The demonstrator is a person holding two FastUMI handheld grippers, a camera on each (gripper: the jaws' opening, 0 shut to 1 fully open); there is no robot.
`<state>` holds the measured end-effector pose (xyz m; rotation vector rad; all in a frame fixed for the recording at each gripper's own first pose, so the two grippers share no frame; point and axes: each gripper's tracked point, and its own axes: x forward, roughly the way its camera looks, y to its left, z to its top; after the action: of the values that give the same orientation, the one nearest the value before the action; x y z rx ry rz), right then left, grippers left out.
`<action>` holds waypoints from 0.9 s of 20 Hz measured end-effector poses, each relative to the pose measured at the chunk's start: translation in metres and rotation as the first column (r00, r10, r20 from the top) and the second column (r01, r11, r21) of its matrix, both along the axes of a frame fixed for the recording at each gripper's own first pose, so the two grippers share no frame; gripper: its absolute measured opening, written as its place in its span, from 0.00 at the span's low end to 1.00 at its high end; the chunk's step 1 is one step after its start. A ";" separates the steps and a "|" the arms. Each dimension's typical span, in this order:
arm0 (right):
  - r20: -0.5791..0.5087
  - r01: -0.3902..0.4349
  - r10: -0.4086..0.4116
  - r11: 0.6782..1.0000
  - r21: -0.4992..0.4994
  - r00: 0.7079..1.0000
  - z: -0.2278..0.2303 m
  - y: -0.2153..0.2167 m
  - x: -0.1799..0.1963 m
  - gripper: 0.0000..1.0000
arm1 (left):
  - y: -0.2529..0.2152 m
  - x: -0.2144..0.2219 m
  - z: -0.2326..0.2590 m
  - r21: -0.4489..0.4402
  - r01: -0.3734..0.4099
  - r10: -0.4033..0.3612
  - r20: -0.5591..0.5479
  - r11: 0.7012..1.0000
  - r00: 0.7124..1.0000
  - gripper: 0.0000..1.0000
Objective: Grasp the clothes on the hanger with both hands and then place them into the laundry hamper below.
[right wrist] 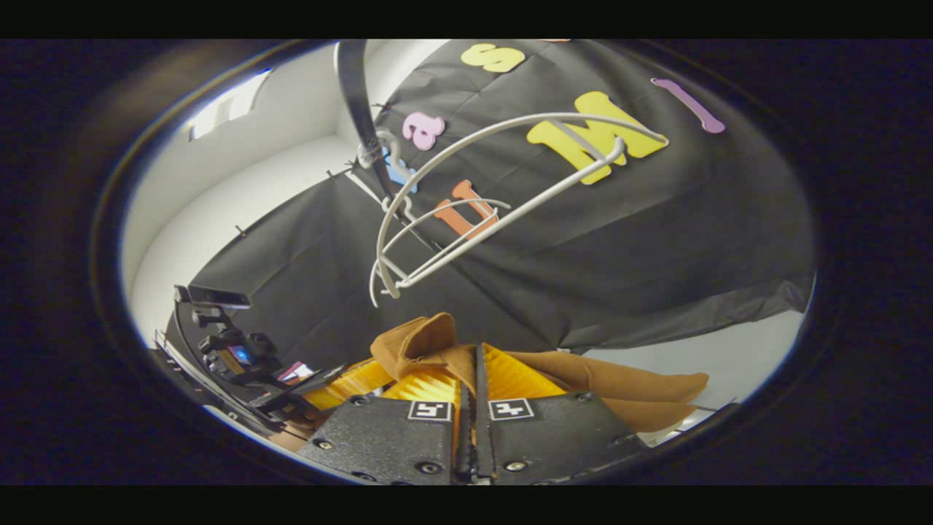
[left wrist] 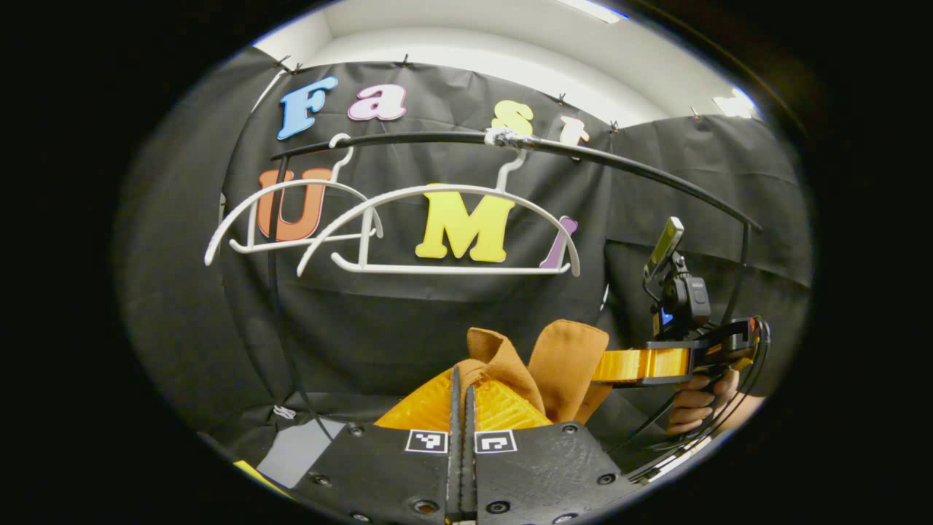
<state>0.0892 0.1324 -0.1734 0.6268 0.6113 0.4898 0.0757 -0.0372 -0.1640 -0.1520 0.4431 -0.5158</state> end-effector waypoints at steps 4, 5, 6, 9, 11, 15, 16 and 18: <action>-0.096 0.015 -0.014 1.000 0.012 0.995 -0.046 0.013 -0.009 0.09 | 0.001 -0.004 -0.038 0.046 -0.010 0.013 -0.069 0.999 0.998 0.00; -0.119 0.018 -0.016 1.000 0.015 0.993 -0.057 0.017 -0.013 0.09 | 0.004 -0.004 -0.050 0.055 -0.016 0.021 -0.090 0.998 0.996 0.00; -0.144 0.023 -0.021 1.000 0.009 0.989 -0.068 0.022 -0.014 0.06 | 0.007 -0.007 -0.063 0.061 -0.019 0.026 -0.114 0.998 0.993 0.00; -0.234 0.042 -0.045 0.999 -0.017 0.971 -0.109 0.027 -0.028 0.02 | 0.013 -0.013 -0.101 0.085 -0.027 0.044 -0.194 0.996 0.980 0.00; -0.296 0.038 -0.046 0.999 -0.034 0.954 -0.138 0.028 -0.038 0.03 | 0.014 -0.016 -0.124 0.095 -0.021 0.043 -0.235 0.995 0.971 0.00; -0.406 0.061 -0.105 0.991 -0.120 0.908 -0.199 0.022 -0.057 0.06 | 0.021 -0.033 -0.175 0.131 -0.014 0.057 -0.331 0.991 0.942 0.00; -0.435 0.067 -0.124 0.987 -0.143 0.892 -0.213 0.016 -0.061 0.02 | 0.022 -0.036 -0.188 0.148 -0.011 0.064 -0.354 0.989 0.933 0.00; -0.487 0.074 -0.155 0.981 -0.180 0.859 -0.236 0.007 -0.070 0.02 | 0.022 -0.041 -0.211 0.175 0.007 0.065 -0.400 0.984 0.914 0.00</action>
<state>0.0196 0.1399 -0.4097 0.6396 1.0889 0.1562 0.0345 -0.0149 -0.3749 -0.0964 0.8881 -0.4126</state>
